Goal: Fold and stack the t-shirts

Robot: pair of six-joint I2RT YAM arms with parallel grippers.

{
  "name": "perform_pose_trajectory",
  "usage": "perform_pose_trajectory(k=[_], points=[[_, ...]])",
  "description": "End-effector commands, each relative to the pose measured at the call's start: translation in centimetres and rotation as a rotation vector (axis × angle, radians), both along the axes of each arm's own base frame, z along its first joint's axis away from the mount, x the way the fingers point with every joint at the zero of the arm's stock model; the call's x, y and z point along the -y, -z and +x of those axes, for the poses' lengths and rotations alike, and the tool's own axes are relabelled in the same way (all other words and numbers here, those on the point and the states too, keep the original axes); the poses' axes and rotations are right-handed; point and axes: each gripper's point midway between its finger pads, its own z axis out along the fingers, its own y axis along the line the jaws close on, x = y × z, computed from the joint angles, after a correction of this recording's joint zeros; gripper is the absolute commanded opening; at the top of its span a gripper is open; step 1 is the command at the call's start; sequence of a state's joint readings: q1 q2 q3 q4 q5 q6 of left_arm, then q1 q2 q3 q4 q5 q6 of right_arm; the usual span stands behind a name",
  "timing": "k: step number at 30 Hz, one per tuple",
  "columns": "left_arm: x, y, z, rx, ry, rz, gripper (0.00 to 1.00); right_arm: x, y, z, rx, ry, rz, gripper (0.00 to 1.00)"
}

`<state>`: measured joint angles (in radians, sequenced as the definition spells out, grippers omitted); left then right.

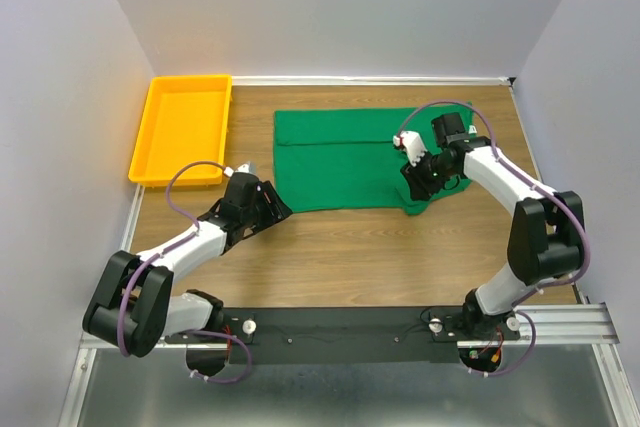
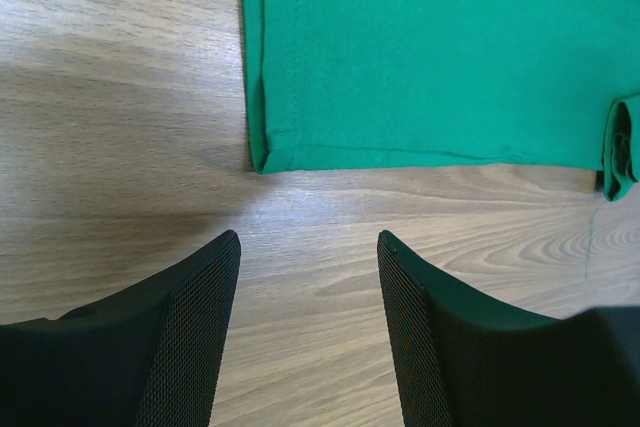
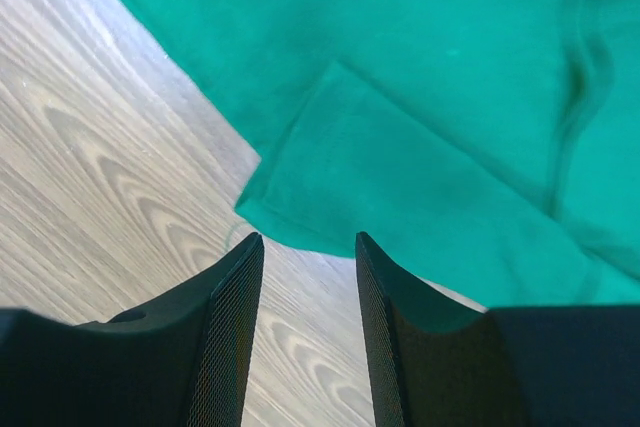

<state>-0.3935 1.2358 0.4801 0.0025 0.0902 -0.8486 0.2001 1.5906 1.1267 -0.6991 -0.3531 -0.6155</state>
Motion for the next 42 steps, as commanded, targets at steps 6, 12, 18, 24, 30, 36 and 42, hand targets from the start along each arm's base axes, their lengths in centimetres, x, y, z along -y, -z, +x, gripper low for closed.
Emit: perform_pose_trajectory(k=[6, 12, 18, 24, 30, 36, 42], points=[[0.1, -0.6, 0.7, 0.030, -0.007, -0.016, 0.65, -0.7, 3.3, -1.3, -0.088, -0.060, -0.062, 0.49], [0.1, -0.3, 0.5, 0.026, -0.006, -0.020, 0.65, -1.1, 4.2, -1.4, -0.092, -0.082, -0.093, 0.49], [0.3, -0.1, 0.5, 0.020, 0.000, -0.026, 0.65, -1.1, 5.2, -1.1, -0.088, -0.083, -0.135, 0.50], [0.2, 0.1, 0.3, 0.016, 0.000, -0.026, 0.65, -1.0, 5.6, -0.5, -0.076, -0.073, -0.153, 0.49], [0.2, 0.1, 0.3, 0.016, 0.001, -0.025, 0.65, -1.2, 5.7, 0.1, -0.072, -0.060, -0.152, 0.40], [0.3, -0.1, 0.4, 0.019, 0.002, -0.028, 0.65, -1.4, 6.0, 0.4, -0.077, -0.052, -0.149, 0.30], [0.2, 0.0, 0.3, 0.017, 0.001, -0.025, 0.65, -2.4, 4.3, 0.8, -0.058, -0.042, -0.089, 0.43]])
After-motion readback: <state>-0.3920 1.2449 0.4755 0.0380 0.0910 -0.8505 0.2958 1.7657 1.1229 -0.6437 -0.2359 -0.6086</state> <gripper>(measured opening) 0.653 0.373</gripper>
